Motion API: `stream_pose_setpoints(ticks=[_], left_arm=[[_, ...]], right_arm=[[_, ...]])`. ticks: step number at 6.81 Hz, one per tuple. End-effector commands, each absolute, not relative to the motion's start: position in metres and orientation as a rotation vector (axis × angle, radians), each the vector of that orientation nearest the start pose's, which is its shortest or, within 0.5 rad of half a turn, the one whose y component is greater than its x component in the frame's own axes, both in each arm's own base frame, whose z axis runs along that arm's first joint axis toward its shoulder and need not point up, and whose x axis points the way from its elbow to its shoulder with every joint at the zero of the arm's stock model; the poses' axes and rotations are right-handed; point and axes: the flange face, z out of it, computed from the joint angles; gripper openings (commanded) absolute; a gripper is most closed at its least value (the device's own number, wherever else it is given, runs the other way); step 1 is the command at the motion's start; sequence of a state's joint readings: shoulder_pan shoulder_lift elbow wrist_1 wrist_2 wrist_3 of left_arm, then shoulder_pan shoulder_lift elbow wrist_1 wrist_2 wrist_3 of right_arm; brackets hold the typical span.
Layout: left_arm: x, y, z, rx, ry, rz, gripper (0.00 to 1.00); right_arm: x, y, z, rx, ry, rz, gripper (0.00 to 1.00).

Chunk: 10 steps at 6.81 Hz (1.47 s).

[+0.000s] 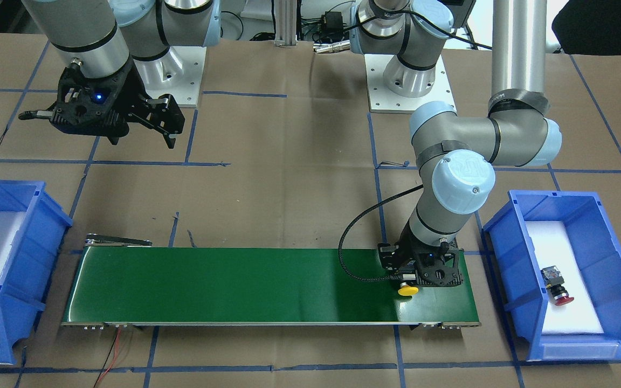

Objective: Transport two buttons from left to right
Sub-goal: 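Carry the yellow button onto the conveyor belt and release it, then move the left gripper back over the blue bin toward the red button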

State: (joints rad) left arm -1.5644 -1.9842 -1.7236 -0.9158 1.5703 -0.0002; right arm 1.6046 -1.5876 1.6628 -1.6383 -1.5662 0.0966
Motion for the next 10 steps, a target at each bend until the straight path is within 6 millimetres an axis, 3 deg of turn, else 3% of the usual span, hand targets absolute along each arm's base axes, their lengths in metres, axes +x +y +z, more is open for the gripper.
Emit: stream_pose_setpoints(ticks=[1, 2, 4, 5, 7, 8, 9, 10], left_arm=[[-0.128, -0.618, 0.270, -0.041, 3.133, -0.199, 1.00], [-0.127, -0.625, 0.297, -0.043, 3.132, -0.228, 1.00], [-0.127, -0.620, 0.388, -0.043, 3.137, -0.150, 1.00], [-0.122, -0.621, 0.417, -0.055, 3.139, -0.149, 1.00], [-0.111, -0.630, 0.422, -0.060, 3.135, -0.161, 1.00], [-0.071, -0.636, 0.424, -0.122, 3.136, -0.162, 1.00], [-0.014, -0.640, 0.424, -0.062, 3.129, -0.161, 1.00], [0.029, -0.639, 0.423, -0.128, 3.123, -0.153, 1.00]], right_arm=[[0.150, -0.479, 0.457, 0.099, 3.136, 0.015, 1.00], [0.150, -0.479, 0.456, 0.099, 3.136, 0.017, 1.00], [0.150, -0.479, 0.458, 0.099, 3.136, 0.012, 1.00], [0.150, -0.479, 0.456, 0.099, 3.136, 0.017, 1.00], [0.150, -0.479, 0.456, 0.099, 3.136, 0.017, 1.00], [0.150, -0.479, 0.455, 0.099, 3.136, 0.020, 1.00], [0.150, -0.479, 0.457, 0.099, 3.136, 0.015, 1.00], [0.150, -0.479, 0.457, 0.099, 3.136, 0.015, 1.00]])
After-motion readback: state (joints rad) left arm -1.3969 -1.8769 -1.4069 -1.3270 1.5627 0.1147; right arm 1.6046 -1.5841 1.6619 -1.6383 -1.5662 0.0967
